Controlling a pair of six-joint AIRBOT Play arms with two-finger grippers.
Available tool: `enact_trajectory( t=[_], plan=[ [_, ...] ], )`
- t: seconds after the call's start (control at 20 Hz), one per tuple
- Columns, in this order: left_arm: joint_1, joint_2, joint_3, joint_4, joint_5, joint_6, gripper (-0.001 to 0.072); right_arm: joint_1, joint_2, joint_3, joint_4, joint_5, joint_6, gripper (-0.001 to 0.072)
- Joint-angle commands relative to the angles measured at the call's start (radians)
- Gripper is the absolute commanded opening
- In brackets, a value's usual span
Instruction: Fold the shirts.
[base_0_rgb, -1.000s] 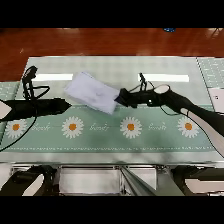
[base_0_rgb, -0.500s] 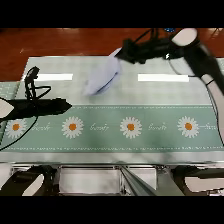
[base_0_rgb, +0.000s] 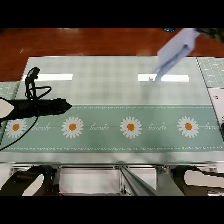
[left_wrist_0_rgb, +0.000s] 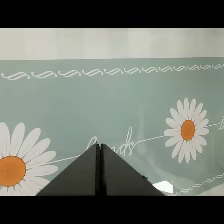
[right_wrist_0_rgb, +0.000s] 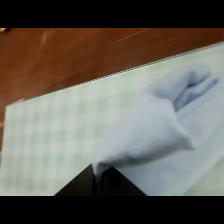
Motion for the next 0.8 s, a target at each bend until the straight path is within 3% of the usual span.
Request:
enact_trajectory(
  t=[0.0, 0.2, 0.55, 0.75],
  plan=[
    [0.0, -0.001, 0.0, 0.0, -0.002, 0.0, 0.0024, -0.192, 0.048, 0.009, -0.085, 0.166, 0.074, 0.0018],
    [0.0, -0.001, 0.0, 0.0, 0.005, 0.001, 0.0024, -0.294, 0.109, -0.023, -0.297, 0.351, 0.098, 0.0017],
    [0.0, -0.001, 0.0, 0.001, 0.017, 0.005, 0.0024, -0.533, 0.322, -0.321, -0.408, 0.382, 0.142, 0.0017],
    [0.0, -0.001, 0.0, 0.001, 0.017, 0.005, 0.0024, -0.69, 0.465, -0.594, -0.611, 0.414, 0.084, 0.0018]
  ],
)
